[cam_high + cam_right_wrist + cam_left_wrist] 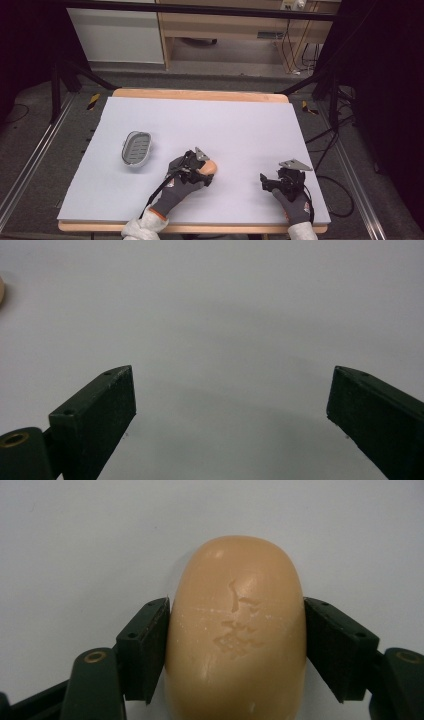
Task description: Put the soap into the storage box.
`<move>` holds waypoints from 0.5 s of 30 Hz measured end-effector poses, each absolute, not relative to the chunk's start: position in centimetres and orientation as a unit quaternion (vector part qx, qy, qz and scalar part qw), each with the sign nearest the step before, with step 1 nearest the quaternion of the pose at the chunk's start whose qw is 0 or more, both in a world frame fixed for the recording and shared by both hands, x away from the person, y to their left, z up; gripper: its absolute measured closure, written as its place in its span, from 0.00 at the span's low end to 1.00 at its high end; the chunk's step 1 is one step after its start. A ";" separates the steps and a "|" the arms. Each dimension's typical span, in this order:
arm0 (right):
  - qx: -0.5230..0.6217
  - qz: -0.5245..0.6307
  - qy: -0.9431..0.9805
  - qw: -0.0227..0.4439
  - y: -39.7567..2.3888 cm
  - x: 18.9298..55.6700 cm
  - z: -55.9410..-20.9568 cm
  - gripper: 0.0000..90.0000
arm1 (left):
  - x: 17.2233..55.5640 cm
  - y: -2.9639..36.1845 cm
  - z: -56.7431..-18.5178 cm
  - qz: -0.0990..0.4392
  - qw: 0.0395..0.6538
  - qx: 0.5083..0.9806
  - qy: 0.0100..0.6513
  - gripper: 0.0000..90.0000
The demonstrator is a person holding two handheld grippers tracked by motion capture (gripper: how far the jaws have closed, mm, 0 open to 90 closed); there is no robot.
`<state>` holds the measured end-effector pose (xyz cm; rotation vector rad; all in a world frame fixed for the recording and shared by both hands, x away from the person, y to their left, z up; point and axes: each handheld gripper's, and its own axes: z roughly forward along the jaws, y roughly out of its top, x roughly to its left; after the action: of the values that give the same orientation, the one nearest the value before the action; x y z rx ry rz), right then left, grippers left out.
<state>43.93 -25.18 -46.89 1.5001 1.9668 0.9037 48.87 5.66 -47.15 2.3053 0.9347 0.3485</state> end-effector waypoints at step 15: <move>0.549 0.331 0.725 0.253 -25.2 44.0 -46.9 0.06 | 48.9 5.5 -47.2 0.134 0.304 0.875 0.352 0.34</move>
<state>43.97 -25.16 -46.91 1.4934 1.9699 0.8994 48.90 5.52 -47.19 2.3187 0.9330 0.3538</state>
